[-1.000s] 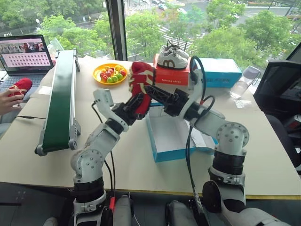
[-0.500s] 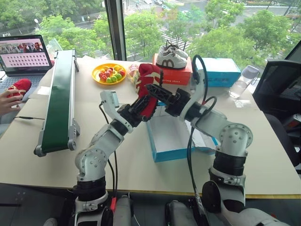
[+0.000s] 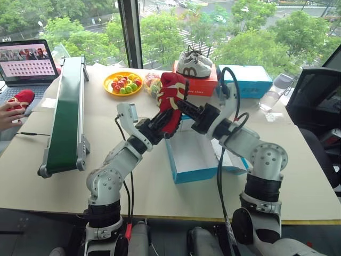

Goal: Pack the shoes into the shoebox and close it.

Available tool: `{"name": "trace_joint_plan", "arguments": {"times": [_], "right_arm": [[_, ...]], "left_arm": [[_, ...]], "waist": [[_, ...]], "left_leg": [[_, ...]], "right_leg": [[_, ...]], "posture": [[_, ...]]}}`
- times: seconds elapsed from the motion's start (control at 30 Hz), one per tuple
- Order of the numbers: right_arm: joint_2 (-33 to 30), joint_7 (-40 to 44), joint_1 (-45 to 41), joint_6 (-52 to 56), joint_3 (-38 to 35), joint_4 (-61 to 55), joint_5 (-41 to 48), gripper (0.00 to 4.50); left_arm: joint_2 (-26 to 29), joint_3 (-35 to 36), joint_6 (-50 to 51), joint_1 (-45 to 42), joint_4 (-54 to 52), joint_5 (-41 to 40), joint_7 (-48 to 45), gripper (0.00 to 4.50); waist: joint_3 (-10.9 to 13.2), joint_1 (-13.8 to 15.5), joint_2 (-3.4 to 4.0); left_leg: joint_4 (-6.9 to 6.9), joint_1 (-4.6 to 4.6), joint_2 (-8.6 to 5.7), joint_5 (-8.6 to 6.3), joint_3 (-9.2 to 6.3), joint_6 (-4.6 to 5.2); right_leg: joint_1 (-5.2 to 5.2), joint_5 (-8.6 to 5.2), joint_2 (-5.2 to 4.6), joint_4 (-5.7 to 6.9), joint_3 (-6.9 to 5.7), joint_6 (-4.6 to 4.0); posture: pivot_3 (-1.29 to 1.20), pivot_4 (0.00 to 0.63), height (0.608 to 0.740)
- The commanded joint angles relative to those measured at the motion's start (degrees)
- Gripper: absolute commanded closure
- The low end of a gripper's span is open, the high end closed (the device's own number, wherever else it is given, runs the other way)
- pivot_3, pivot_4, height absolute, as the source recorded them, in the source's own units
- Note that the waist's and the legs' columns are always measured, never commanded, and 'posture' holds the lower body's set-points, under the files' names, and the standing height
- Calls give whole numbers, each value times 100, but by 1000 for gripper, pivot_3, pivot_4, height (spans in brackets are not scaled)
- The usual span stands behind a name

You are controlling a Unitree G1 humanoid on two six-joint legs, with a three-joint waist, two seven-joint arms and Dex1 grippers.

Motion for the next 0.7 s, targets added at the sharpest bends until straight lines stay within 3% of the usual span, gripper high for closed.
{"name": "trace_joint_plan", "arguments": {"times": [0.03, 0.27, 0.33, 0.4, 0.57, 0.7], "right_arm": [[80, 64, -113, -249, 112, -244, 109, 4303], [161, 22, -173, -284, 58, -256, 191, 4303], [222, -63, -222, -374, -76, -237, 291, 4303], [292, -206, -293, -518, -268, -155, 352, 4303], [75, -375, -364, -738, -640, 187, 179, 4303], [-590, -255, -432, -798, -561, 519, -346, 4303]], "left_arm": [[-43, -459, 175, -61, -257, -185, -191, 4384], [123, -666, -117, -4, -227, 315, -272, 4384], [237, -823, -57, 9, -276, 417, -346, 3438], [267, -865, -40, 32, -269, 440, -362, 2771], [498, -1010, -55, 238, -287, 689, -484, 2771], [646, -954, -94, 469, -471, 676, -527, 2771]], "waist": [[0, 3, 0], [0, 3, 1], [0, 3, 1], [1, 10, 1], [1, 2, 3], [4, 29, 8]], "left_leg": [[0, 0, 0, 0, 0, 0], [-2, -2, 0, 0, 0, 0], [-3, -2, 0, 0, 0, 0], [-4, -2, 0, 0, 0, 0], [-5, -2, 1, 0, 0, 0], [-2, -11, 0, 0, 0, 0]], "right_leg": [[0, 0, 0, 0, 0, 0], [-1, 0, 0, -3, 0, 0], [-1, 0, 0, -4, -1, 0], [-1, 0, 0, -4, -1, 0], [-2, 0, 0, -5, -1, -1], [-6, 0, -1, -12, -1, 0]], "posture": [[0, 150, 736], [0, 150, 736], [0, 150, 736], [0, 150, 736], [0, 150, 736], [0, 150, 736]]}}
